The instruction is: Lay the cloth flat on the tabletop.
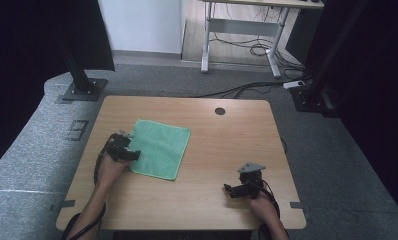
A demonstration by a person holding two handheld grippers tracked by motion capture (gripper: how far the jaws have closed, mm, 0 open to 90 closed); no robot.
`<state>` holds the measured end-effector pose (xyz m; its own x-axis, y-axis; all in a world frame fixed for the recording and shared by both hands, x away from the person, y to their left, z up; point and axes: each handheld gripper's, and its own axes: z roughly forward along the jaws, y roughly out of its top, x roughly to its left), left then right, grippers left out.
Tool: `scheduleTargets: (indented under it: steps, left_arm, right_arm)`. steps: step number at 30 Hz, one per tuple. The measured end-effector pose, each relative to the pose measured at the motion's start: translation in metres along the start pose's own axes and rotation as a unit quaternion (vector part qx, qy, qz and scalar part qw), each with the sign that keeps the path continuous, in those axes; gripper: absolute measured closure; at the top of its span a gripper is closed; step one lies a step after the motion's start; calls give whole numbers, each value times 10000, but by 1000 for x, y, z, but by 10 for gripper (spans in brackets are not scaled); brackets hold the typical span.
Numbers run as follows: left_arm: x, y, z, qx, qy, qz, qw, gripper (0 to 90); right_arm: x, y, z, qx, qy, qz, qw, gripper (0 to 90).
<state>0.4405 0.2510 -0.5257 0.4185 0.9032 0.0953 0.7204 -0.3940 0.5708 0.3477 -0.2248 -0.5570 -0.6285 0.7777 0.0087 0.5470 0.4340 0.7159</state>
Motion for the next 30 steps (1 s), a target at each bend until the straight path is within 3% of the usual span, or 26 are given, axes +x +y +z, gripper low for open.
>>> scheduleTargets:
  steps: [6,14,17,22,30]
  left_arm:
    - [13,-17,-20,150,356,96,9992,266]
    - [37,-35,-51,190,889,-97,9958,269]
    - [40,-35,-59,-44,746,-231,9969,269]
    - [31,-26,-50,-383,111,-297,9988,267]
    - [-1,-9,-5,-314,-120,190,9993,254]
  right_arm:
    - [0,0,0,-1,0,1,10000,0]
    - [0,0,0,0,-1,0,10000,0]
    - [0,0,0,0,-2,-1,10000,0]
    - [0,0,0,0,-1,-1,10000,0]
    - [0,0,0,0,0,2,10000,0]
